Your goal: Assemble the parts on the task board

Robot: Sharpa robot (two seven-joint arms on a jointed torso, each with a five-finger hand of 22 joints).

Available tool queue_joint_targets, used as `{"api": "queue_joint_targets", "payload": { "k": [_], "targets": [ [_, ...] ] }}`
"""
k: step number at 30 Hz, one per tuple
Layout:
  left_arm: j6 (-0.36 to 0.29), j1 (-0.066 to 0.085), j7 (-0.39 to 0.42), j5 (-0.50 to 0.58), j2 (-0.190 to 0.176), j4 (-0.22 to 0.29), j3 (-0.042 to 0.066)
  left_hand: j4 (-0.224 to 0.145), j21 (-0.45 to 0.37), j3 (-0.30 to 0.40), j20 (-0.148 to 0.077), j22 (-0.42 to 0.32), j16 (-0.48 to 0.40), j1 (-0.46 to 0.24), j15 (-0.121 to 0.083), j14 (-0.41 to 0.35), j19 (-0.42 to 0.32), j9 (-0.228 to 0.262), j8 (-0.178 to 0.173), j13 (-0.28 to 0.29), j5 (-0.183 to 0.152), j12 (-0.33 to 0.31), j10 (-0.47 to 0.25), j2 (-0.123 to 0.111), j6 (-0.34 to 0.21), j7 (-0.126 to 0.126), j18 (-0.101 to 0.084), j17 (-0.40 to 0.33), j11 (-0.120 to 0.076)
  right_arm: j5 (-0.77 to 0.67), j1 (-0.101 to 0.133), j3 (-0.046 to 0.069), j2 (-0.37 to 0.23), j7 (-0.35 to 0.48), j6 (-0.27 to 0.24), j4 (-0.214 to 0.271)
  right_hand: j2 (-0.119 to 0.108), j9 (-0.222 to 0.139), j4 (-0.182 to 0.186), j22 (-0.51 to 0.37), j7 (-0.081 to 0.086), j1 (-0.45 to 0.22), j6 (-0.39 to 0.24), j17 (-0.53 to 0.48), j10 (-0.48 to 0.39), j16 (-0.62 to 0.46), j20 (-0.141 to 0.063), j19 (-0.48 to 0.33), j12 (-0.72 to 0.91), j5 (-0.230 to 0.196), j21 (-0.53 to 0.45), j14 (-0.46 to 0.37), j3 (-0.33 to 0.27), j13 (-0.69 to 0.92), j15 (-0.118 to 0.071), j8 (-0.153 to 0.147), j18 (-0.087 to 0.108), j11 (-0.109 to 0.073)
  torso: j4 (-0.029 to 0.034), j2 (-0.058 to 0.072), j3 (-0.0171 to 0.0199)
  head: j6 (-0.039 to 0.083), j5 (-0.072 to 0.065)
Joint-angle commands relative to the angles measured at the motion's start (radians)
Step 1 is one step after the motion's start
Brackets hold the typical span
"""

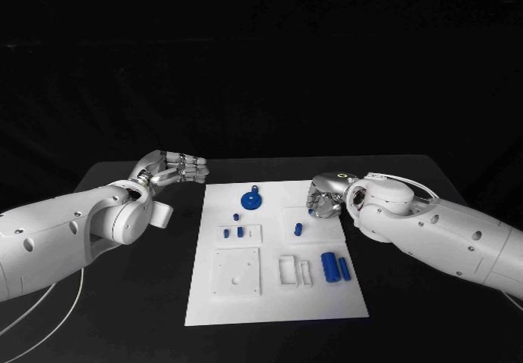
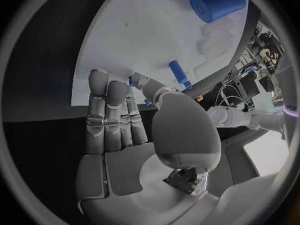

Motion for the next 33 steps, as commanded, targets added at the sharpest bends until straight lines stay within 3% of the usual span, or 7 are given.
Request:
{"api": "queue_joint_targets", "payload": {
  "k": [1,14,27,33],
  "targets": [
    [0.000,0.002,0.014,0.016,0.001,0.001,0.001,-0.006,0.004,-0.001,0.000,-0.001,-0.003,-0.001,0.001,-0.008,0.006,0.000,-0.001,-0.001,0.005,-0.003,0.004,0.009,0.005,-0.001,0.014,-0.001,-0.001,-0.020,-0.010,-0.007,0.004,0.000,0.023,-0.004,0.014,0.002,-0.002,0.004,-0.002,0.001,0.016,0.001,0.017,0.004,-0.010,0.037,-0.002,-0.012,0.008,0.000,0.015,0.003,-0.007,0.005,0.004,-0.004,-0.0002,0.000,-0.0005,-0.002,0.001],
    [0.006,0.002,0.006,0.016,0.002,-0.002,0.001,-0.014,0.006,0.004,0.000,0.005,-0.003,0.001,0.002,-0.010,0.004,0.000,-0.001,-0.001,0.007,-0.003,0.001,0.012,0.006,0.000,0.014,-0.001,0.000,-0.026,-0.012,-0.019,0.010,0.003,0.032,0.001,0.027,0.002,-0.012,0.013,-0.008,-0.002,0.044,0.005,0.040,0.002,-0.019,0.036,-0.002,-0.014,0.018,0.001,0.009,0.003,-0.015,0.004,-0.008,-0.012,-0.0007,0.000,-0.0021,-0.005,0.001],
    [0.013,0.003,-0.001,0.016,0.002,-0.005,0.001,-0.021,0.006,0.004,0.001,0.017,-0.002,0.001,0.003,-0.012,-0.001,0.000,-0.001,-0.001,0.008,-0.003,-0.003,0.013,0.005,0.001,0.015,-0.001,0.002,-0.051,-0.012,-0.030,0.017,-0.012,0.034,0.000,0.020,0.001,-0.023,0.018,-0.007,-0.008,0.040,0.008,0.037,0.001,-0.019,0.035,-0.003,0.024,0.017,0.000,0.012,0.003,-0.014,0.004,-0.007,-0.010,-0.0009,0.000,-0.0027,-0.007,0.003],
    [0.015,0.003,-0.002,0.016,0.004,-0.005,0.001,-0.023,0.006,0.005,0.001,0.021,-0.003,0.002,0.003,-0.013,-0.002,0.000,-0.001,-0.001,0.008,-0.003,-0.003,0.014,0.006,0.001,0.016,-0.001,0.001,-0.078,-0.012,-0.040,0.023,-0.034,0.020,0.002,0.030,0.004,-0.030,0.025,-0.013,0.000,0.068,0.010,0.065,-0.001,-0.025,0.036,-0.001,0.042,0.024,0.001,0.020,0.004,-0.021,0.005,-0.012,-0.019,-0.0007,0.000,-0.0020,-0.008,0.002]
  ]
}}
